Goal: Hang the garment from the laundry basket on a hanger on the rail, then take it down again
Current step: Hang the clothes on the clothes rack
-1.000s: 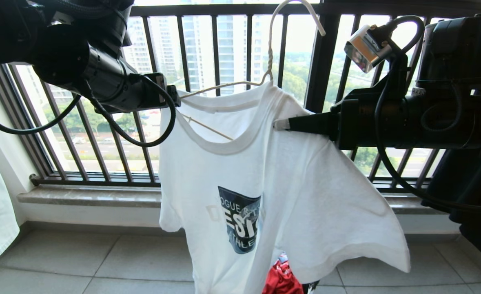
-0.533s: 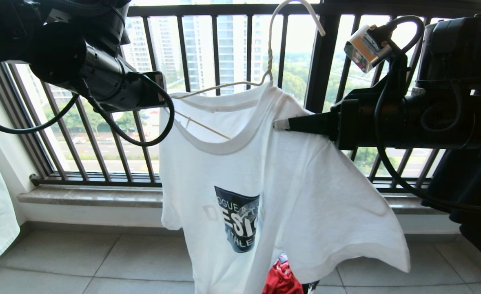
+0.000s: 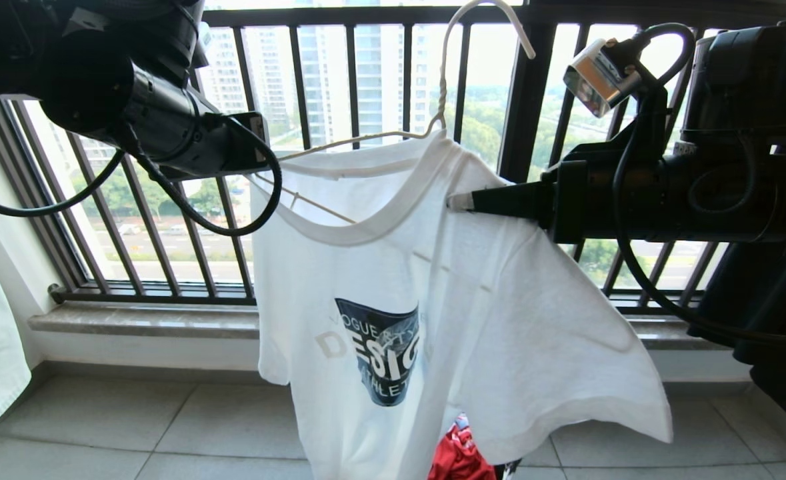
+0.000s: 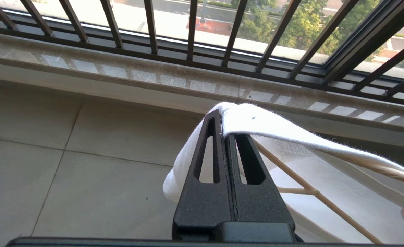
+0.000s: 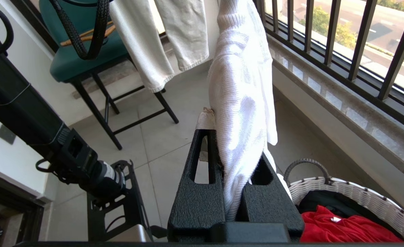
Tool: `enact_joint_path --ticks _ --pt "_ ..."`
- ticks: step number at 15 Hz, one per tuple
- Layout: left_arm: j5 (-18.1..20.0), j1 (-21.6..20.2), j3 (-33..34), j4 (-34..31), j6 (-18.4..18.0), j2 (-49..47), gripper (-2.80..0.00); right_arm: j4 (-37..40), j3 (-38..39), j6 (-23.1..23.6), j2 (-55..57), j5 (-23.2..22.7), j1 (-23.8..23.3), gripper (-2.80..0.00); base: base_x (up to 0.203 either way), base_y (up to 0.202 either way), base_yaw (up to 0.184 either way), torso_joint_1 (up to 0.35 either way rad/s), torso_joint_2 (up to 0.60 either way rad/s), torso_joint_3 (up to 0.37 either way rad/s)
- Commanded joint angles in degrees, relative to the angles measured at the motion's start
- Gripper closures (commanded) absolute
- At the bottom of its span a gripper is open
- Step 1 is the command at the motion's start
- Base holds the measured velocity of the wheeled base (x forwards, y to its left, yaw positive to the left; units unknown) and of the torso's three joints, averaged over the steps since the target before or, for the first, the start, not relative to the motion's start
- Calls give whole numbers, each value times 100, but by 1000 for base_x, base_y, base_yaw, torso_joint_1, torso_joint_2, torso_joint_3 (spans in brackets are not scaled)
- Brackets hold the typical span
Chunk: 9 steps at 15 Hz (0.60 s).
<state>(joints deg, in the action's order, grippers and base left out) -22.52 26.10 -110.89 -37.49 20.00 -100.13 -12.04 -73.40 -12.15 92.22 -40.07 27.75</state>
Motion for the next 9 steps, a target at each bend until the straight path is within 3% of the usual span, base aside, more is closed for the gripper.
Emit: enact_joint_path --ticks 1,5,9 --pt "-20 0 -3 -22 -20 100 0 -8 9 1 15 -11 3 0 0 0 0 0 0 0" --pt "-15 -37 -74 47 -323 241 0 0 19 29 55 -1 12 0 0 0 0 0 0 0" --pt "18 282 -74 93 -341 249 0 -8 10 38 158 -1 12 0 0 0 0 0 0 0"
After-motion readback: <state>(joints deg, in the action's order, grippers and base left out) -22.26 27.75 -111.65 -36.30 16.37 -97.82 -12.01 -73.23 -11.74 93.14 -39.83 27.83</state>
